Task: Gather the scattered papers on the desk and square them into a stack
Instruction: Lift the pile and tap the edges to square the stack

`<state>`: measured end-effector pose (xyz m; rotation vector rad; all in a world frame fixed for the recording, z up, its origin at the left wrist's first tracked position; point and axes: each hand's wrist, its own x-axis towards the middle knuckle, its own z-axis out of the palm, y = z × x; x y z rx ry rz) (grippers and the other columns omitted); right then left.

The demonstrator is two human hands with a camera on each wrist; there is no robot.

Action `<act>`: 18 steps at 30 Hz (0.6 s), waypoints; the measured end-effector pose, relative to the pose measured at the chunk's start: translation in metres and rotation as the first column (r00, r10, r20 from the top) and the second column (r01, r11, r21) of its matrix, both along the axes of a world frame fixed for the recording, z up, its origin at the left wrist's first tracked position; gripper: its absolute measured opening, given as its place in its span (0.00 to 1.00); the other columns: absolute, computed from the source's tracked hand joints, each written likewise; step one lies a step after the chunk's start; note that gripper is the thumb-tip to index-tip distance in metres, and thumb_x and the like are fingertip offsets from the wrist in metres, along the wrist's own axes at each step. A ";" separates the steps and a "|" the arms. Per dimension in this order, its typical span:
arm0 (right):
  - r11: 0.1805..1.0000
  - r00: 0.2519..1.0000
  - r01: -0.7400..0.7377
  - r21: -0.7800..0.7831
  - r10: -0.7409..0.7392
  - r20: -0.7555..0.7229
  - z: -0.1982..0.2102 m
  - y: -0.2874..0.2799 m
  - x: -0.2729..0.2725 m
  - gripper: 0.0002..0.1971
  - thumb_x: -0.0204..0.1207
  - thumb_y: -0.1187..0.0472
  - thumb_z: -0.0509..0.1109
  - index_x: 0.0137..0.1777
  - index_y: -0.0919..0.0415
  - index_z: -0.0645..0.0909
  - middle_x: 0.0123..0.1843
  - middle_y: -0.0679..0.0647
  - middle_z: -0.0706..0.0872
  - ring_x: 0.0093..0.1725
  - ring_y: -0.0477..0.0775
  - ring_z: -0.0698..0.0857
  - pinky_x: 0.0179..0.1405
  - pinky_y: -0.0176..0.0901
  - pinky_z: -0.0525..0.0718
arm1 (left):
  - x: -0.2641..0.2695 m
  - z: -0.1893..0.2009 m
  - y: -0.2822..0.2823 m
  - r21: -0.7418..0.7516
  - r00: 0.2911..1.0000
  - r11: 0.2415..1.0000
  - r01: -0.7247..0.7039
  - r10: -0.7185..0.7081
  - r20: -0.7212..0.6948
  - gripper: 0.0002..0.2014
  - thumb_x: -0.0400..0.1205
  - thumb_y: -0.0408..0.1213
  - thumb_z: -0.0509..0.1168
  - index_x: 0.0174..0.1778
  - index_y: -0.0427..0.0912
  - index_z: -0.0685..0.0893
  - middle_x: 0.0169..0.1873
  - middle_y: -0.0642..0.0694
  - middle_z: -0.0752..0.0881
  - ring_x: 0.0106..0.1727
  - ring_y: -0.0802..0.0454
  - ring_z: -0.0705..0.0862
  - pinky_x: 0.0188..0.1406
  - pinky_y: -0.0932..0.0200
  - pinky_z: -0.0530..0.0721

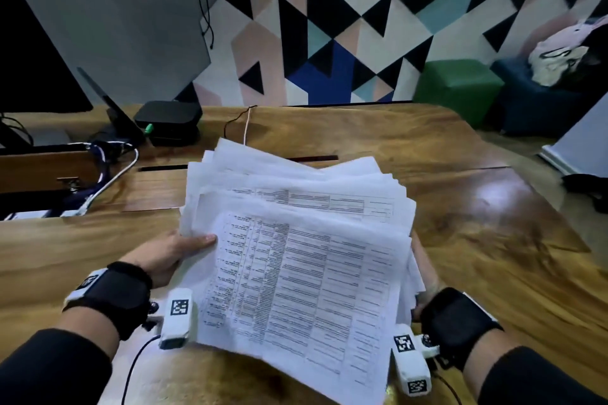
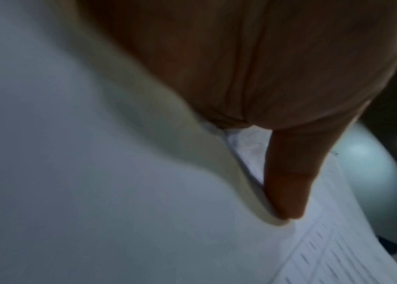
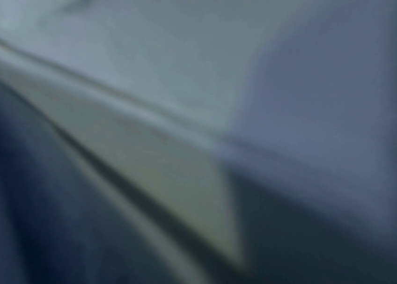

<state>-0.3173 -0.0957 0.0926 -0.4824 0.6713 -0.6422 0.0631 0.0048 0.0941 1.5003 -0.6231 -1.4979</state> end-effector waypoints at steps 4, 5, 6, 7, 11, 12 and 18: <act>0.989 0.990 -0.143 -0.041 0.142 -0.014 0.005 0.001 -0.003 0.47 0.64 0.20 0.56 0.69 0.57 0.83 0.67 0.66 0.85 0.64 0.67 0.85 0.59 0.60 0.86 | -0.012 -0.011 0.001 0.036 0.997 0.999 -0.028 0.025 0.079 0.22 0.65 0.35 0.83 0.51 0.26 0.88 0.56 0.20 0.86 0.39 0.36 0.91 0.42 0.43 0.92; 0.981 0.982 -0.166 -0.100 0.155 -0.110 0.000 -0.002 -0.006 0.46 0.60 0.23 0.65 0.67 0.58 0.84 0.65 0.65 0.87 0.64 0.66 0.86 0.59 0.59 0.86 | -0.017 -0.011 0.001 0.020 0.994 0.999 -0.039 0.036 0.106 0.15 0.73 0.32 0.77 0.52 0.26 0.87 0.55 0.21 0.87 0.39 0.35 0.91 0.41 0.44 0.91; 0.967 0.959 -0.186 -0.177 0.139 -0.249 -0.003 -0.005 -0.010 0.43 0.56 0.30 0.76 0.66 0.60 0.84 0.62 0.64 0.89 0.63 0.66 0.87 0.58 0.57 0.87 | -0.022 -0.012 0.002 0.002 0.990 0.999 -0.046 0.045 0.134 0.13 0.77 0.32 0.74 0.52 0.26 0.88 0.54 0.22 0.88 0.39 0.35 0.91 0.40 0.45 0.91; 0.931 0.917 -0.222 -0.289 0.099 -0.387 -0.008 -0.009 -0.013 0.37 0.56 0.42 0.84 0.63 0.62 0.84 0.59 0.61 0.90 0.61 0.65 0.88 0.56 0.53 0.87 | -0.027 -0.013 0.002 -0.033 0.986 0.998 -0.058 0.062 0.156 0.13 0.76 0.34 0.74 0.52 0.27 0.88 0.53 0.23 0.89 0.40 0.36 0.91 0.40 0.46 0.91; 0.727 0.807 -0.171 -0.665 -0.284 -0.518 0.001 -0.016 -0.010 0.09 0.74 0.73 0.73 0.54 0.67 0.86 0.42 0.41 0.93 0.49 0.42 0.91 0.44 0.33 0.85 | -0.048 -0.004 -0.003 -0.328 0.939 0.922 -0.204 0.279 0.200 0.15 0.68 0.35 0.80 0.47 0.35 0.89 0.44 0.43 0.94 0.39 0.54 0.92 0.39 0.63 0.89; 0.670 0.808 -0.109 -0.734 -0.371 -0.458 0.006 -0.016 -0.009 0.10 0.75 0.75 0.72 0.53 0.65 0.86 0.40 0.36 0.92 0.45 0.35 0.90 0.45 0.31 0.84 | -0.053 0.001 -0.005 -0.393 0.924 0.883 -0.256 0.343 0.170 0.12 0.70 0.33 0.79 0.47 0.37 0.88 0.41 0.49 0.94 0.39 0.59 0.91 0.39 0.67 0.88; 0.588 0.777 0.020 -0.809 -0.518 -0.357 -0.010 -0.004 -0.001 0.18 0.71 0.79 0.72 0.45 0.52 0.86 0.35 0.30 0.90 0.38 0.29 0.87 0.40 0.22 0.82 | -0.066 -0.019 -0.001 -0.489 0.848 0.801 -0.344 0.489 0.203 0.11 0.75 0.21 0.72 0.47 0.41 0.87 0.34 0.58 0.93 0.38 0.63 0.90 0.37 0.72 0.86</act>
